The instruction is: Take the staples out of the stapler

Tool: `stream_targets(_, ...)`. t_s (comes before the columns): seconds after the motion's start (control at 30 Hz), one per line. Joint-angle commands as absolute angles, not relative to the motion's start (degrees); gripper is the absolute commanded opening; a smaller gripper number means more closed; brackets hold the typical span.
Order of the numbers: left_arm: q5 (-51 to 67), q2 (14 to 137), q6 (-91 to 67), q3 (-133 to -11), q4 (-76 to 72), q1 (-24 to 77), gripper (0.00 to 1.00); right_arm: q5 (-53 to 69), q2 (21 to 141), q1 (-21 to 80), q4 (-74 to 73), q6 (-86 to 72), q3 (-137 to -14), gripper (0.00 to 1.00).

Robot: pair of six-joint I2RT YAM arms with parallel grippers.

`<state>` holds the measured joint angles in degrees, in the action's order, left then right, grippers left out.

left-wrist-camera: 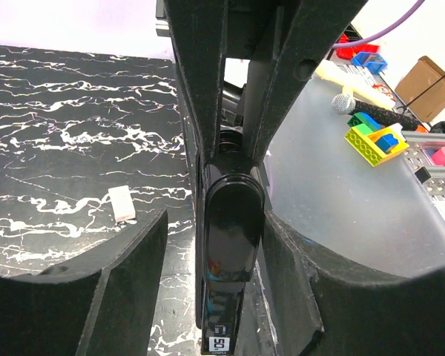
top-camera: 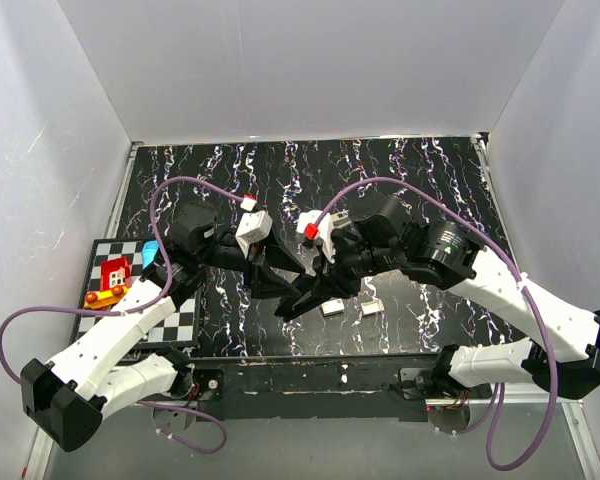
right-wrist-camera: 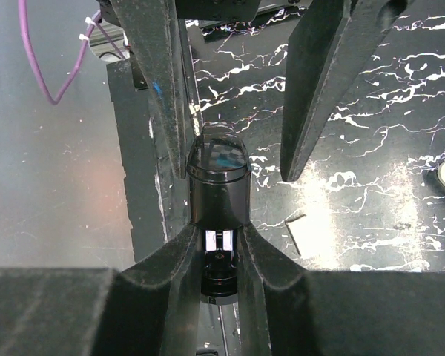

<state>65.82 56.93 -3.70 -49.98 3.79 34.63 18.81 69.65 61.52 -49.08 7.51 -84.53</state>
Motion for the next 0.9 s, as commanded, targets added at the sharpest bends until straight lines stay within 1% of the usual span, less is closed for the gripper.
stream_targets(0.0,65.48,56.6,-4.75,-50.19,2.2,34.98,0.52,20.39,68.82,61.96,-42.54,7.47,-86.84,0.01)
stream_targets(0.13,65.57,56.51,-5.18,-50.1,1.67,34.98,0.5,20.57,69.61,62.05,-42.54,7.47,-87.63,0.01)
stream_targets(0.27,66.0,56.69,-5.36,-50.1,1.5,35.07,0.42,20.39,69.79,62.05,-42.28,7.47,-88.07,0.01)
stream_targets(0.37,66.18,56.69,-5.36,-50.01,1.49,35.33,0.38,20.3,69.87,62.14,-41.92,7.38,-88.24,0.01)
stream_targets(0.57,66.88,56.87,-5.54,-50.19,1.49,35.42,0.21,20.04,70.05,62.31,-41.75,7.38,-88.59,0.01)
stream_targets(0.63,67.32,57.13,-5.62,-50.19,1.49,35.6,0.17,19.86,69.96,62.4,-41.57,7.38,-88.51,0.01)
stream_targets(0.67,67.76,57.22,-5.62,-50.19,1.49,35.68,0.14,19.69,69.87,62.4,-41.49,7.38,-88.42,0.01)
stream_targets(0.7,68.11,57.3,-5.63,-50.36,1.58,35.77,0.1,19.43,69.96,62.4,-41.4,7.47,-88.42,0.01)
stream_targets(0.73,68.2,57.3,-5.36,-50.45,1.67,35.68,0.0,19.25,69.96,62.49,-41.31,7.47,-88.33,0.01)
stream_targets(0.87,67.06,55.03,-3.96,-49.84,1.93,35.77,0.0,17.93,68.47,62.58,-41.05,7.82,-86.32,0.01)
